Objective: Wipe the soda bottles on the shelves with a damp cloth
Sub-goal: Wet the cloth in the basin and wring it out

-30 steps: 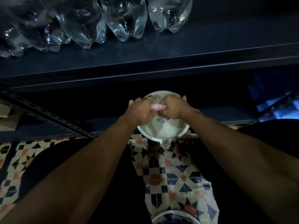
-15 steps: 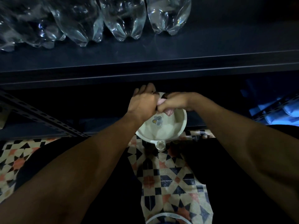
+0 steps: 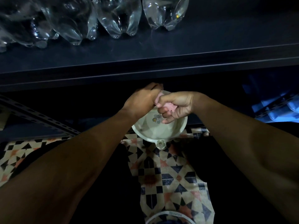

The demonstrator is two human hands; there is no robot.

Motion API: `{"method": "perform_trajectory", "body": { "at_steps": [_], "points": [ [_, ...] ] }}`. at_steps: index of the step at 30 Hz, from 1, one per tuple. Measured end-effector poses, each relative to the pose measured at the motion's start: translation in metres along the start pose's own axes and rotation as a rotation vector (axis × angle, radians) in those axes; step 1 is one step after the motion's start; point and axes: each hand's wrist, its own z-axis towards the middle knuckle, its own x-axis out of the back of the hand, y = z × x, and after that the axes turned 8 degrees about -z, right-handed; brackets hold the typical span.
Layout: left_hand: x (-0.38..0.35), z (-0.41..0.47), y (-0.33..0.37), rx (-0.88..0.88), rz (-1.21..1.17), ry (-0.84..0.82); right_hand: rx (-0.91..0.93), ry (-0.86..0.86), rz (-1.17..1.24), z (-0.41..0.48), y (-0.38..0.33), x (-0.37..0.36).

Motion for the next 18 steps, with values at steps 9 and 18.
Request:
{"method": "perform_trajectory", "body": {
  "at_steps": [9,18],
  "points": [
    [-0.015,0.007,0.007,0.233,0.137,-0.272,-0.125,0.477,-0.944,0.031,0.006,-0.008],
    [-0.034,0.011,-0.001,0.435,-0.083,-0.378,0.114,0.854,-1.236,0.053,0.042,-0.017]
  ]
}}
